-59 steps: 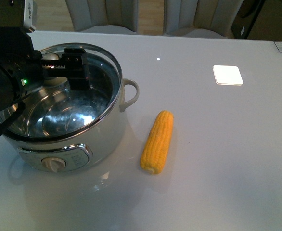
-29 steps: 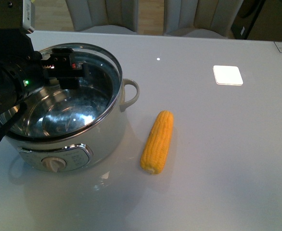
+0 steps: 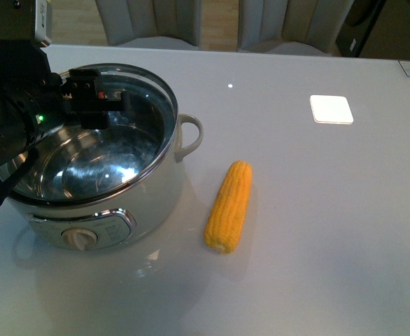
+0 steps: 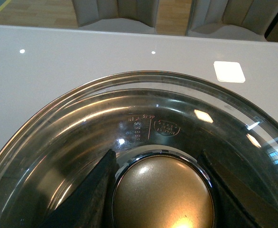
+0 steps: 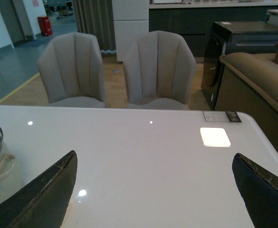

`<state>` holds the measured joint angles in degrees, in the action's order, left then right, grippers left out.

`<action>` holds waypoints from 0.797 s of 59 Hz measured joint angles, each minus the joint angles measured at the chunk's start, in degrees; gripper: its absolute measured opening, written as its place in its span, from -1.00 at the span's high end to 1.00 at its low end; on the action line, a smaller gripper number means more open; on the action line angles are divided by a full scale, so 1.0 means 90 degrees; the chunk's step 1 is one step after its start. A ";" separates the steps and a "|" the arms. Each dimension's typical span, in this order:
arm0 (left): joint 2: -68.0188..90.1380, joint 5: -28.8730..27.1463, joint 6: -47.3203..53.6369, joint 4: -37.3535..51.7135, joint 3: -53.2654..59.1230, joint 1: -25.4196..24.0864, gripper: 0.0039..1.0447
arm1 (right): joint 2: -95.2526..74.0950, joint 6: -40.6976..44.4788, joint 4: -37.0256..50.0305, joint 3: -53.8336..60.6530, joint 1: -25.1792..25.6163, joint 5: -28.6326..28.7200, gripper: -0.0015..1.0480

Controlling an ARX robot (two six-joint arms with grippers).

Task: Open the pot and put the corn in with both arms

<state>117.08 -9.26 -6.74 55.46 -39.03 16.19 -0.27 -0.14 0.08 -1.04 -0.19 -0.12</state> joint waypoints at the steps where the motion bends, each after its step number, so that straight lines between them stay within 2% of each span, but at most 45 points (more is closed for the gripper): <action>1: -0.0002 0.0000 0.0000 -0.0005 0.0000 0.0000 0.15 | 0.0000 0.0000 0.0000 0.0000 0.0000 0.0000 -0.83; 32: -0.0908 0.0053 0.0182 -0.0799 0.0068 -0.0046 0.15 | 0.0000 0.0000 0.0000 0.0000 0.0000 0.0000 -0.83; 47: -0.1406 0.0155 0.0316 -0.1166 0.0068 -0.0321 0.15 | 0.0000 0.0000 0.0000 0.0000 0.0000 0.0000 -0.83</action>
<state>104.42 -7.86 -3.90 44.97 -38.41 13.30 -0.27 -0.14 0.08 -1.04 -0.19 -0.12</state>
